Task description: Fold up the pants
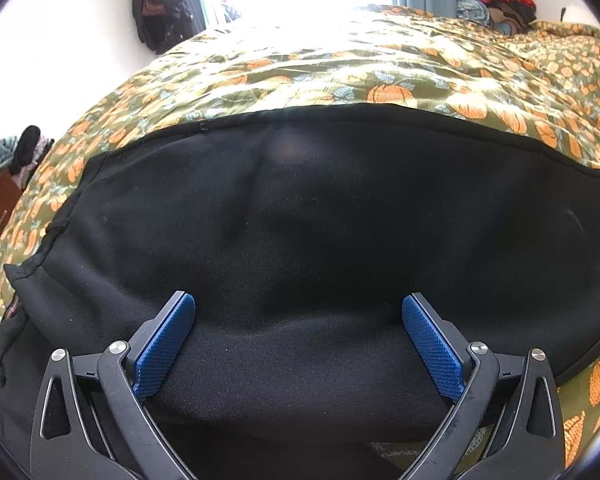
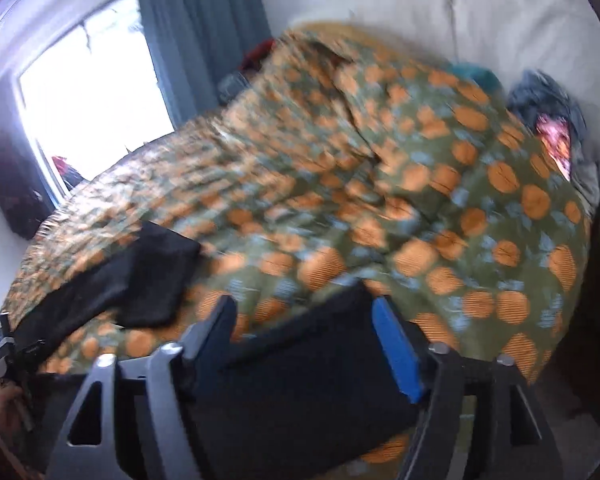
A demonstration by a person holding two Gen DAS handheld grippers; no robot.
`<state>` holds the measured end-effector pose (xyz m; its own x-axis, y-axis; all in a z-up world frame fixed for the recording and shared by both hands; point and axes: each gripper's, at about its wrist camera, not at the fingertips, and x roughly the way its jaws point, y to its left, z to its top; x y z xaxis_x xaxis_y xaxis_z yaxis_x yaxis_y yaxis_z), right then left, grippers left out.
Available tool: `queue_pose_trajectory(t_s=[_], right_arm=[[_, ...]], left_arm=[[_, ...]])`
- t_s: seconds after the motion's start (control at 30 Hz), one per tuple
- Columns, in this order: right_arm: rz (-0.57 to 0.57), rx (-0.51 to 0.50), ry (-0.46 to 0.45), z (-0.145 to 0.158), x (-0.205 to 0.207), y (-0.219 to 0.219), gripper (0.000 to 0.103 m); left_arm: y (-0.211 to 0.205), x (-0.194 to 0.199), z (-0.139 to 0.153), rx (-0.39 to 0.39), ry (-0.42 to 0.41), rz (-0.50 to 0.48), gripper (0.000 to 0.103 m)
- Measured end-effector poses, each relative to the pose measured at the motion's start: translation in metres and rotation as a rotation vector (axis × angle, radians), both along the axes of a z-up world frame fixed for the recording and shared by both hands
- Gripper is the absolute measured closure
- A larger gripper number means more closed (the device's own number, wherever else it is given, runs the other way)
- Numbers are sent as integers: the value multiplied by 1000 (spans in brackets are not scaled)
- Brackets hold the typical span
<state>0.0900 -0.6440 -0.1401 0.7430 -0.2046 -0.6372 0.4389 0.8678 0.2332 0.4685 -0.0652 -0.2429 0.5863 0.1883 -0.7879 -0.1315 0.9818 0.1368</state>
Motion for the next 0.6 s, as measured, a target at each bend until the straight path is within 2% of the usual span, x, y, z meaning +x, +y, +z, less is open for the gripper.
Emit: queue_pose_trajectory(t_s=[0.03, 0.17, 0.27, 0.43, 0.6], right_arm=[[23, -26, -28, -1, 1, 15, 26], [141, -148, -9, 4, 30, 55, 26], [185, -125, 27, -7, 44, 65, 26], [162, -60, 43, -18, 50, 63, 26], [166, -71, 50, -20, 46, 67, 26]], left_arm=[[0, 0, 0, 0, 1, 0, 0], [-1, 0, 0, -1, 1, 0, 0], [0, 0, 0, 0, 1, 0, 0], [0, 0, -1, -1, 1, 0, 0], [0, 0, 0, -1, 1, 0, 0]])
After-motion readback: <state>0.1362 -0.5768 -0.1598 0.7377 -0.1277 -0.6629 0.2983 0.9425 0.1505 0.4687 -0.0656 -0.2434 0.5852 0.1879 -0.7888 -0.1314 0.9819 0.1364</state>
